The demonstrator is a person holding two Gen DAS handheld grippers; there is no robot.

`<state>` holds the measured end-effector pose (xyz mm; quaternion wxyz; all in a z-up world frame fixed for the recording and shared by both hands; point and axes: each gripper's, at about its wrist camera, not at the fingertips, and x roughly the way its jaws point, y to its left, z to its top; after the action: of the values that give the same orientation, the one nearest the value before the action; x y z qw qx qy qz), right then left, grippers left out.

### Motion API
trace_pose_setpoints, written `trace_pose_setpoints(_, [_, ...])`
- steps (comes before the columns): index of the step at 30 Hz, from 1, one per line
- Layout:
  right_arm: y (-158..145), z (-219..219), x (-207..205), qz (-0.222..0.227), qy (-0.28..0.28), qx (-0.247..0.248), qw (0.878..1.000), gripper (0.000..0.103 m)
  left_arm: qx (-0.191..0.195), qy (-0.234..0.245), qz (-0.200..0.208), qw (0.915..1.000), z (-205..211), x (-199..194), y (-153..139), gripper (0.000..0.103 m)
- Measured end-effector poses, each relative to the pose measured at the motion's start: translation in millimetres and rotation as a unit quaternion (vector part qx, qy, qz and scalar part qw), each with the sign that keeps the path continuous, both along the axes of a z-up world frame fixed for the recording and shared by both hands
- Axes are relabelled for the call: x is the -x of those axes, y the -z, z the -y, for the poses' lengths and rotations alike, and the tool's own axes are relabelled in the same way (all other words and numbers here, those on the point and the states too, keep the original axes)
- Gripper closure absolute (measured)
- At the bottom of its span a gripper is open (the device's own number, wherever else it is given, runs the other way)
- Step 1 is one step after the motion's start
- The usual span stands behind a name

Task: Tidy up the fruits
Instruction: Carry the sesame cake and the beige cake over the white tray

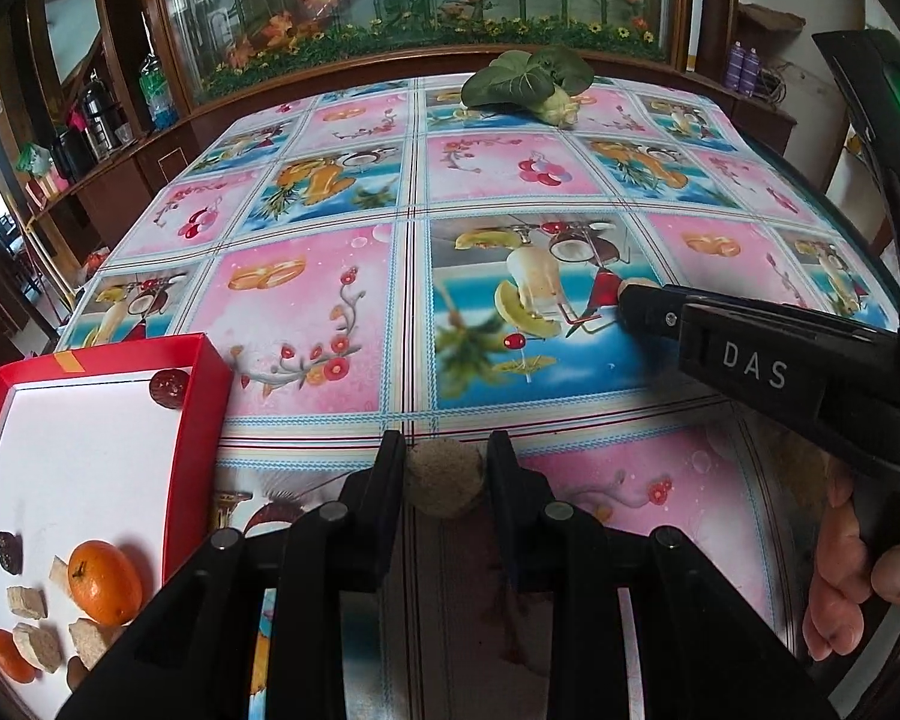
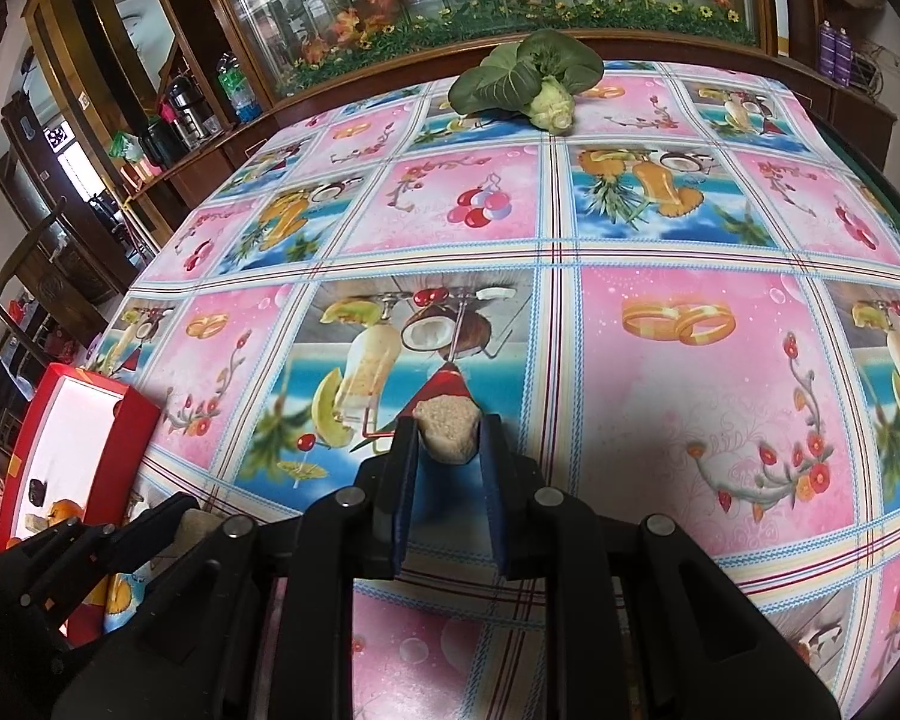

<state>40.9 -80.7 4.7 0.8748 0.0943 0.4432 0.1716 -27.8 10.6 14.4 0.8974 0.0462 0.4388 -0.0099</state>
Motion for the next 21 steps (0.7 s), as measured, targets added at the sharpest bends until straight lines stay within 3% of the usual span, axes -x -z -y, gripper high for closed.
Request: trace_pose_setpoints(21, [-5.7, 13.9, -0.6, 0.004, 0.025, -0.030, 0.999, 0.080, 0.007, -0.002, 0.005, 1.0000, 0.6, 6.1, -0.9, 0.076])
